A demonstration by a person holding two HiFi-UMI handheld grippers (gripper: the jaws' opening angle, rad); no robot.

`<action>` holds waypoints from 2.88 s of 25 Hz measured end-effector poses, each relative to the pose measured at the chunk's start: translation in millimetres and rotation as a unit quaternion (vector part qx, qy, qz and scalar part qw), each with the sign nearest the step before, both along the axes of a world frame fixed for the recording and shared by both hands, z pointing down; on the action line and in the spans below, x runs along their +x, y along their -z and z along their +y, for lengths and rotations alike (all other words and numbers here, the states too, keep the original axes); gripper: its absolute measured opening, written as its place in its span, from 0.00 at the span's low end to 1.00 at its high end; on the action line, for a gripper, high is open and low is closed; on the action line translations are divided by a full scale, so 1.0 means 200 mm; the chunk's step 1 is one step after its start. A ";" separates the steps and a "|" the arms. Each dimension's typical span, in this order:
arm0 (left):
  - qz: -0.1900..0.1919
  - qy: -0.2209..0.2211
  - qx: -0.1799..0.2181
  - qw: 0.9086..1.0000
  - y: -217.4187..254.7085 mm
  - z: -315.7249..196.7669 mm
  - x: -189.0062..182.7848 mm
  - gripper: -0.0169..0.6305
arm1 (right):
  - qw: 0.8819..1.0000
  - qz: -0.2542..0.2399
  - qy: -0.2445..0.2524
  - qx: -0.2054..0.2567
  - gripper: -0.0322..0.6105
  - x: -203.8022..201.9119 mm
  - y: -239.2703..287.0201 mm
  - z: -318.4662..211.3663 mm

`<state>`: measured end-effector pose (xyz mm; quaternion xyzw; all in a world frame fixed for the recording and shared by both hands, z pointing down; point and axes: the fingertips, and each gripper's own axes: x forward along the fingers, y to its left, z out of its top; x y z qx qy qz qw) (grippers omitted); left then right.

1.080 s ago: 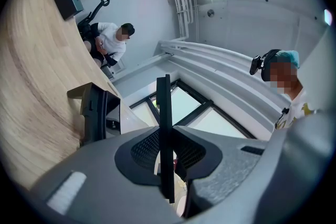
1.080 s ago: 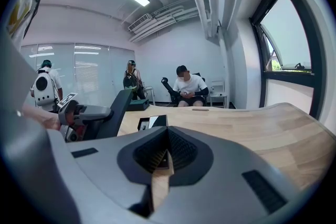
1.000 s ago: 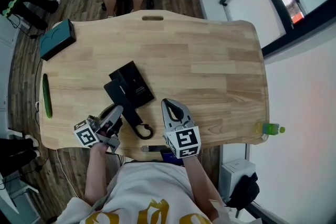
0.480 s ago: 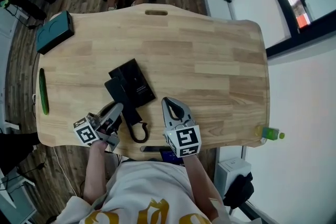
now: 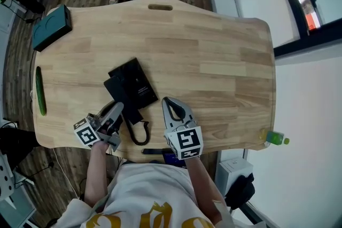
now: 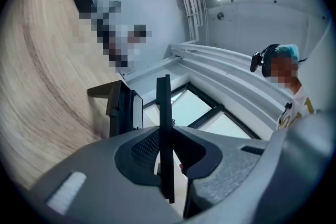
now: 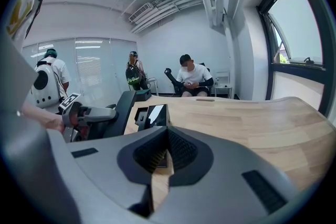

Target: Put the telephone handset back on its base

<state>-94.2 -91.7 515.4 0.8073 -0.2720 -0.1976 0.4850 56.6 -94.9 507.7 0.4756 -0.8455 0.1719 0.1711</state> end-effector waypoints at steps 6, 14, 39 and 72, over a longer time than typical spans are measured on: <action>0.000 0.004 -0.008 1.000 -0.05 -0.03 0.00 0.14 | 1.000 0.001 0.002 -0.010 0.06 0.00 -0.04 -0.02; -0.008 0.003 -0.019 1.000 -0.10 -0.05 0.00 0.14 | 1.000 -0.003 0.009 -0.021 0.06 -0.02 -0.07 -0.05; -0.013 0.015 -0.044 0.999 -0.23 -0.13 -0.03 0.14 | 0.998 -0.009 0.018 -0.056 0.06 -0.02 -0.20 -0.10; -0.060 0.016 -0.082 0.995 -0.26 -0.16 -0.01 0.14 | 0.998 -0.019 0.018 -0.063 0.06 0.04 -0.23 -0.11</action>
